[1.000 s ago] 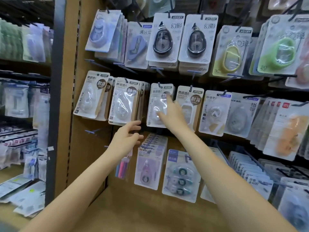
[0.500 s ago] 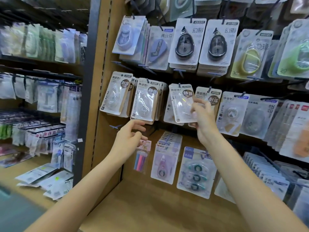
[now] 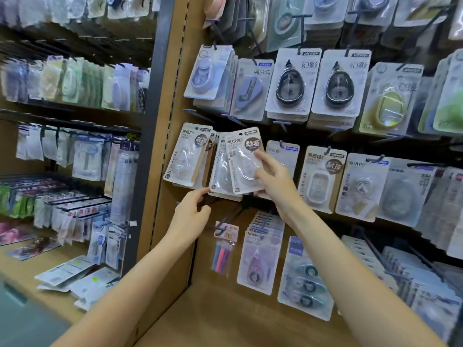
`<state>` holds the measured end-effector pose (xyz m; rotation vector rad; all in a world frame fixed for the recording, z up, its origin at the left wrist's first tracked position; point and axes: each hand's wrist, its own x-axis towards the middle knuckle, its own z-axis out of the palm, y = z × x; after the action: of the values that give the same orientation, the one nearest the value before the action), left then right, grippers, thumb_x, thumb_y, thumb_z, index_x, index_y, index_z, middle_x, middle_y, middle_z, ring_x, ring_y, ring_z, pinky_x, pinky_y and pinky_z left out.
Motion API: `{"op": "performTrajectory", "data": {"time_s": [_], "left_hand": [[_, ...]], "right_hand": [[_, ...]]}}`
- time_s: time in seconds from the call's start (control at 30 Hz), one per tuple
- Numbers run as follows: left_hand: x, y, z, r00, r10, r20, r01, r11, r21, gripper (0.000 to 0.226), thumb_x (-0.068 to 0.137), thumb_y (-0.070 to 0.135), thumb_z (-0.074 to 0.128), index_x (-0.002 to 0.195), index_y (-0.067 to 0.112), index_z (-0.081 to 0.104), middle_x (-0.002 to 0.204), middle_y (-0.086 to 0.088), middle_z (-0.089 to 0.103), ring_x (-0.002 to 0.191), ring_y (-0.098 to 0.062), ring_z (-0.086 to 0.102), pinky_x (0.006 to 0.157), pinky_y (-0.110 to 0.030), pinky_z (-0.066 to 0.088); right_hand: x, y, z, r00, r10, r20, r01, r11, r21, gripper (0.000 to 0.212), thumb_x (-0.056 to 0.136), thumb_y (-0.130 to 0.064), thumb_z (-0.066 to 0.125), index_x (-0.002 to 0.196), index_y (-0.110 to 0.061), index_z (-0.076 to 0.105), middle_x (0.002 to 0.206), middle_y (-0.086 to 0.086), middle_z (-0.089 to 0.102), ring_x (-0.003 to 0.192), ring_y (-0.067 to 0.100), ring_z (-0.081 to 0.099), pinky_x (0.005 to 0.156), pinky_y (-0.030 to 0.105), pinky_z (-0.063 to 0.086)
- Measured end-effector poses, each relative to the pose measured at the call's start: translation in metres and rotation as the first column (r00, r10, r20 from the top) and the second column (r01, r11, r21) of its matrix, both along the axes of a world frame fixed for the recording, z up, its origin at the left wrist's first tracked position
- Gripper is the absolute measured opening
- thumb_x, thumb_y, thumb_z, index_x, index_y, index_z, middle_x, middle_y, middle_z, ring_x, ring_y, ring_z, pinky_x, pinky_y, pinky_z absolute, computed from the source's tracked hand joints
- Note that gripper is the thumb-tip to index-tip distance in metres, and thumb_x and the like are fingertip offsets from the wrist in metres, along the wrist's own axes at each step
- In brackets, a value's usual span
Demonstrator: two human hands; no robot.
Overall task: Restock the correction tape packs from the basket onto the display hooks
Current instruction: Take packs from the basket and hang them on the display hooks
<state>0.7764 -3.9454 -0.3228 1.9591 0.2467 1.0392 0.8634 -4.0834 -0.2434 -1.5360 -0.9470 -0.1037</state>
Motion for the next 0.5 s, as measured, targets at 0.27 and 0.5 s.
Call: {"op": "performTrajectory", "data": {"time_s": [0.27, 0.5], "left_hand": [[-0.02, 0.027, -0.014, 0.995, 0.097, -0.008, -0.097, 0.995, -0.017, 0.045, 0.094, 0.006, 0.043, 0.137, 0.019, 0.043, 0.137, -0.004, 0.048, 0.125, -0.016, 0.044, 0.1, -0.028, 0.036], [-0.022, 0.035, -0.025, 0.997, 0.082, 0.0, -0.082, 0.996, -0.025, 0.043, 0.093, 0.003, 0.042, 0.132, 0.019, 0.048, 0.136, -0.001, 0.047, 0.124, -0.012, 0.044, 0.097, -0.027, 0.038]], "right_hand": [[-0.005, 0.048, -0.003, 0.995, 0.053, -0.09, -0.05, 0.998, 0.032, 0.055, 0.096, -0.007, 0.046, 0.147, -0.017, 0.028, 0.148, 0.004, 0.038, 0.093, 0.014, 0.064, 0.062, 0.024, 0.058], [-0.013, 0.061, -0.002, 0.989, -0.11, -0.095, 0.111, 0.994, 0.005, 0.054, 0.095, -0.003, 0.045, 0.145, -0.016, 0.032, 0.146, 0.003, 0.037, 0.069, 0.01, 0.06, 0.069, 0.033, 0.059]]}}
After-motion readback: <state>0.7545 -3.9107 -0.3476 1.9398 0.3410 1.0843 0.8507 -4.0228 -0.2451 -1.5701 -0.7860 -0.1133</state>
